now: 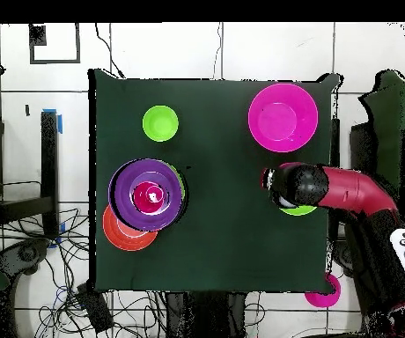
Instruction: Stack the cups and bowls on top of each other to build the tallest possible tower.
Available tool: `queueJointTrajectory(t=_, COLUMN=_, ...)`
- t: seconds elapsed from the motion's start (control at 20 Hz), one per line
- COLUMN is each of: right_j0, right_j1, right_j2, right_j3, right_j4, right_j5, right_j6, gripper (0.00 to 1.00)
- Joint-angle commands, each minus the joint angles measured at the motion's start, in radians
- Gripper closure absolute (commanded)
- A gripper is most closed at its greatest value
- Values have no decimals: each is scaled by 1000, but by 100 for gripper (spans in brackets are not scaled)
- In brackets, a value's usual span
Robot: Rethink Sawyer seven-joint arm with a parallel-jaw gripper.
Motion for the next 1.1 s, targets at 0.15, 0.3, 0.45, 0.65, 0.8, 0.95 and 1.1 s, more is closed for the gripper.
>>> queueJointTrajectory(t=0.15, right_j0=33, right_j1=137, right_j2=-13, right_j3=13, right_j4=-70, right_j5=-98, right_j6=-14, gripper=0)
queueJointTrajectory(t=0.3, right_j0=42, right_j1=168, right_j2=-26, right_j3=-7, right_j4=-77, right_j5=-108, right_j6=-13, gripper=0)
queueJointTrajectory(t=0.45, right_j0=61, right_j1=175, right_j2=-47, right_j3=-21, right_j4=-78, right_j5=-96, right_j6=-11, gripper=100)
queueJointTrajectory(t=0.65, right_j0=80, right_j1=171, right_j2=-70, right_j3=-30, right_j4=-74, right_j5=-74, right_j6=7, gripper=100)
queueJointTrajectory(t=0.8, right_j0=90, right_j1=163, right_j2=-81, right_j3=-34, right_j4=-73, right_j5=-59, right_j6=1, gripper=100)
queueJointTrajectory(t=0.95, right_j0=95, right_j1=144, right_j2=-80, right_j3=-32, right_j4=-80, right_j5=-80, right_j6=-12, gripper=100)
queueJointTrajectory(t=1.1, right_j0=104, right_j1=96, right_j2=-83, right_j3=-23, right_j4=-56, right_j5=-41, right_j6=-21, gripper=100)
